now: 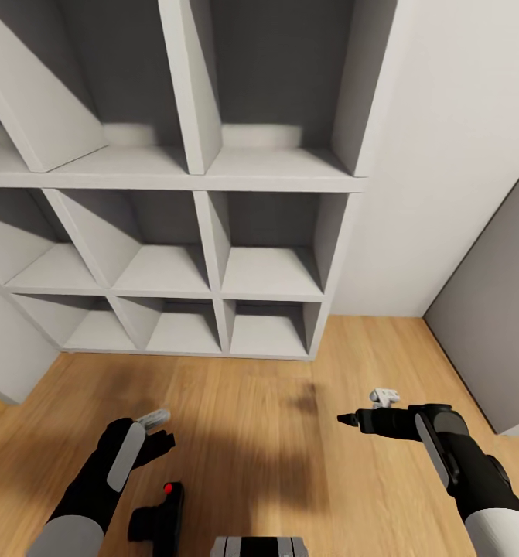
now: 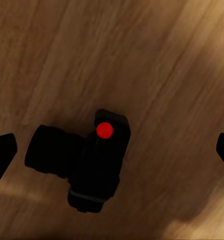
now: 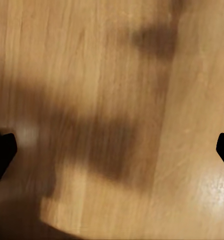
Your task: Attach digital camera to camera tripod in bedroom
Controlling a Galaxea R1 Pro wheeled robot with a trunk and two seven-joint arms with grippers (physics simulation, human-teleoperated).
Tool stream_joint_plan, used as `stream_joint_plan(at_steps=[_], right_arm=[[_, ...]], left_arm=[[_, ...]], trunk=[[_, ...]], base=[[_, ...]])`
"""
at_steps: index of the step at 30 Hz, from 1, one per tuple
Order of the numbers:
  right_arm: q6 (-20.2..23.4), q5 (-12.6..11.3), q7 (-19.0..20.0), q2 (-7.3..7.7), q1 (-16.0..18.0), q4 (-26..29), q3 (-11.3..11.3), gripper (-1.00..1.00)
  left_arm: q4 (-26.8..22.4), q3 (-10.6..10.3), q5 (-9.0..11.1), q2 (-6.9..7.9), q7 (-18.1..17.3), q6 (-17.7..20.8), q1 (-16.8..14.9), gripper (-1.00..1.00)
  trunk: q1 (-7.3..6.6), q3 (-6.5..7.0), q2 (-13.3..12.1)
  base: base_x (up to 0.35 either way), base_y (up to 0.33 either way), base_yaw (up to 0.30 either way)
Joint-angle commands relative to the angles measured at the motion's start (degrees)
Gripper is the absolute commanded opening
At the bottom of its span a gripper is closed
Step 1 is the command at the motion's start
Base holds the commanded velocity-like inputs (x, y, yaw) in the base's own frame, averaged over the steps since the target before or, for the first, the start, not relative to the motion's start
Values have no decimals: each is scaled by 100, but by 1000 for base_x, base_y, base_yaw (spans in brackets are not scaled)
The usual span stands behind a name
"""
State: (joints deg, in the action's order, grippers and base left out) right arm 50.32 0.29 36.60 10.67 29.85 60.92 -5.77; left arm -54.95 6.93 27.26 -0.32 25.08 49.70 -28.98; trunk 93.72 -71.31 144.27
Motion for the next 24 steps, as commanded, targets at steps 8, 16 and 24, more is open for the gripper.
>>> stream_joint_plan(at_steps=[8,16,24], right_arm=[[31,5,18,-9,3,21,-4,100],[32,6,27,-12,3,18,-4,100],[46,0,33,-5,3,13,-4,100]], left_arm=[[-9,12,60,-3,49,14,-2,100],[-15,17,60,-3,36,14,-2,100],[-16,24,60,-3,33,14,-2,100]], trunk=[[19,-183,13],[40,-360,24],[60,-537,34]], base=[[0,0,0],[0,0,0],[0,0,0]])
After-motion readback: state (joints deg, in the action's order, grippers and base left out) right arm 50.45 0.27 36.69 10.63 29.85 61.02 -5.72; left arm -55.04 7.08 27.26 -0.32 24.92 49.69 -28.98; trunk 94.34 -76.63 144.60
